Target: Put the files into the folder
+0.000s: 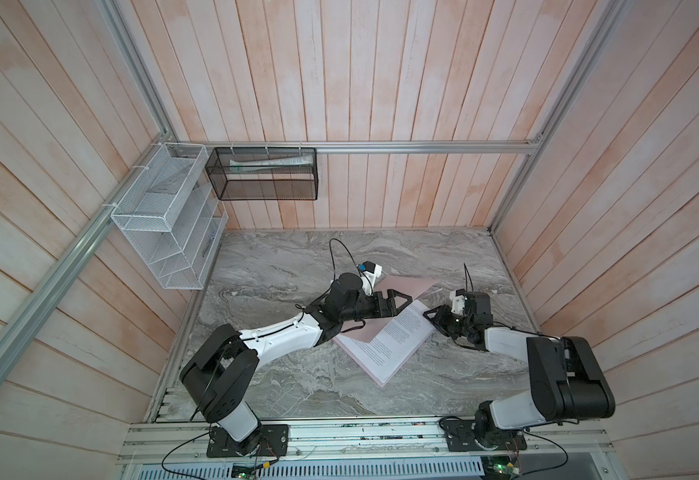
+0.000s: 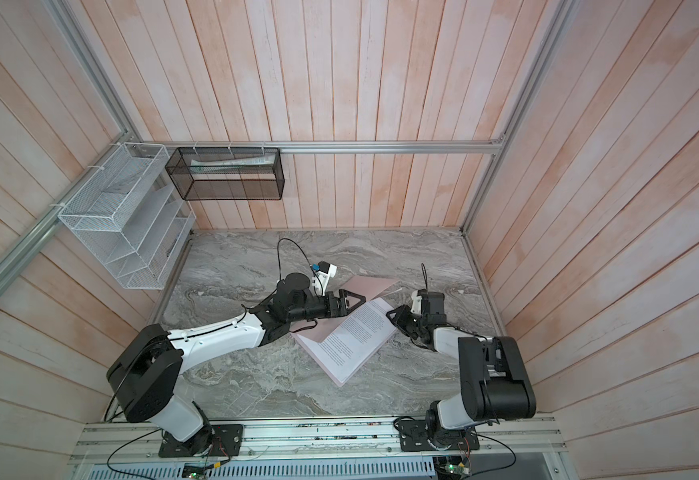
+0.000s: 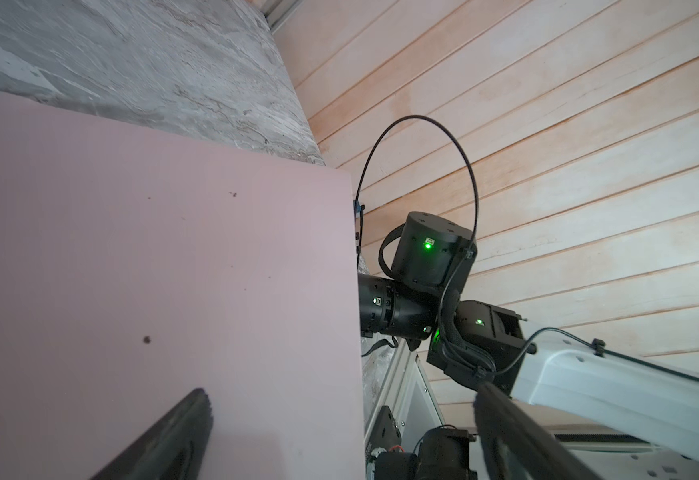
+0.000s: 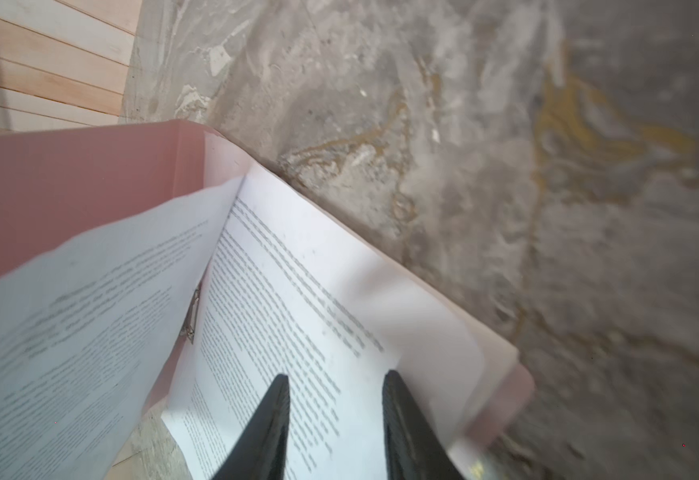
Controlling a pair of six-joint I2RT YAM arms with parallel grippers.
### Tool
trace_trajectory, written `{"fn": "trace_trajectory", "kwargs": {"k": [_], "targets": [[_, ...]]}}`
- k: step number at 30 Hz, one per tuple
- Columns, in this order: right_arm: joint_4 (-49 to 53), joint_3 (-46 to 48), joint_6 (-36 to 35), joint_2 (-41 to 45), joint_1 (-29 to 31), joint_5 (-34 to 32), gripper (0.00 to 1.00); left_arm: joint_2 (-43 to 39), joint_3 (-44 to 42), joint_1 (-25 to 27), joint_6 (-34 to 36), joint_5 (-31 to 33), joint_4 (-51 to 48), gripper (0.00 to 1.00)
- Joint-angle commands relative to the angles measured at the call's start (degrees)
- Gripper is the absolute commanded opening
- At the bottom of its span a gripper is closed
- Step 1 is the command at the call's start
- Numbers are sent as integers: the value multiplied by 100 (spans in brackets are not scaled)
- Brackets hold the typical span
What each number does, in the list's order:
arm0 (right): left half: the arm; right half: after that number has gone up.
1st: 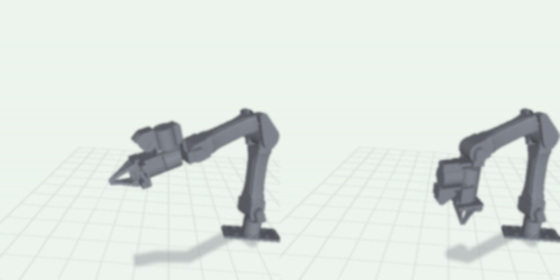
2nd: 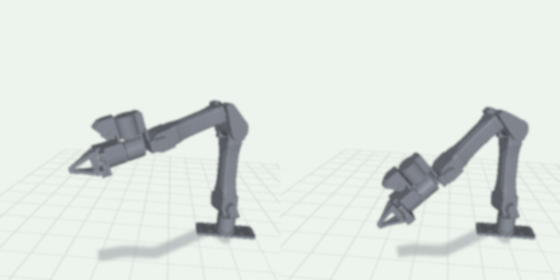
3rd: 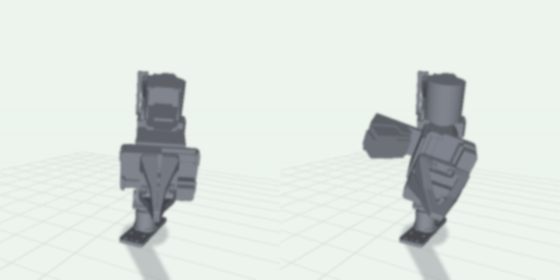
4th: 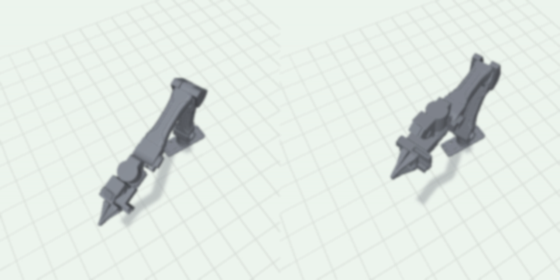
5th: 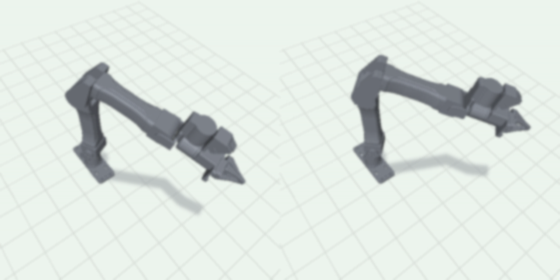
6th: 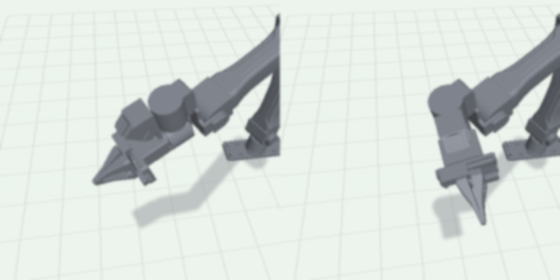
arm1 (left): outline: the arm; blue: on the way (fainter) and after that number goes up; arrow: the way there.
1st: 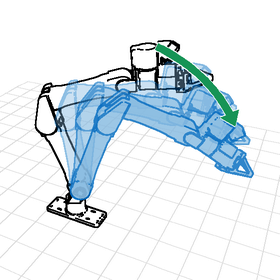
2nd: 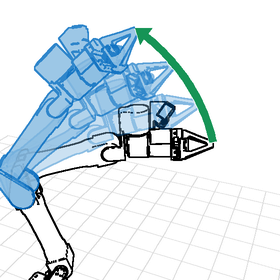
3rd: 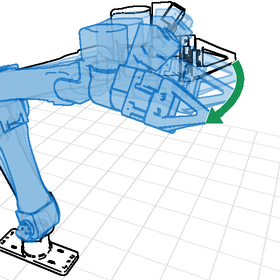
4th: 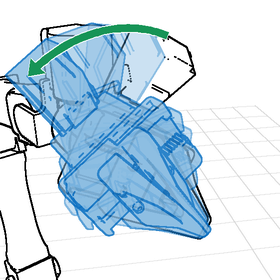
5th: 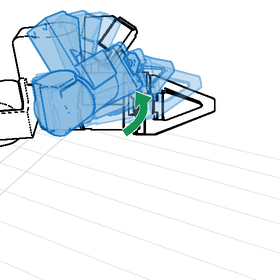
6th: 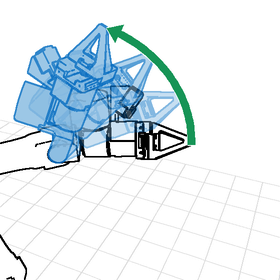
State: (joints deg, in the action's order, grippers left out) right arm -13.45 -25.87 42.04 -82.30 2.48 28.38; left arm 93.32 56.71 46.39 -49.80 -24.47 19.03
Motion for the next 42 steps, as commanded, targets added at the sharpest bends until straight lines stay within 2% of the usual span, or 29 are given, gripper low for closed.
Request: {"fn": "trace_trajectory", "kwargs": {"k": [1, 5, 11, 22, 29, 37, 42], "targets": [[185, 390, 246, 582, -113, -126, 37, -103, -293, 177, -142, 197, 213, 100], [698, 744, 411, 1521, -211, -228, 38, -307, -807, 330, -218, 330, 409, 100], [1140, 1241, 871, 2916, -347, -889, 44, -408, -1394, 359, -180, 434, 657, 100], [1375, 704, 664, 2427, -380, -558, 46, 142, -1576, 355, 19, 362, 877, 100], [1961, 637, 734, 3310, -385, -1159, 44, 770, -1490, 357, -82, 196, 1236, 100], [1515, 548, 365, 2100, -383, -454, 45, 1136, -1293, 352, -126, -40, 1419, 100], [958, 566, 342, 1363, -371, -327, 45, 1069, -1283, 347, -84, -14, 1402, 100]]}}
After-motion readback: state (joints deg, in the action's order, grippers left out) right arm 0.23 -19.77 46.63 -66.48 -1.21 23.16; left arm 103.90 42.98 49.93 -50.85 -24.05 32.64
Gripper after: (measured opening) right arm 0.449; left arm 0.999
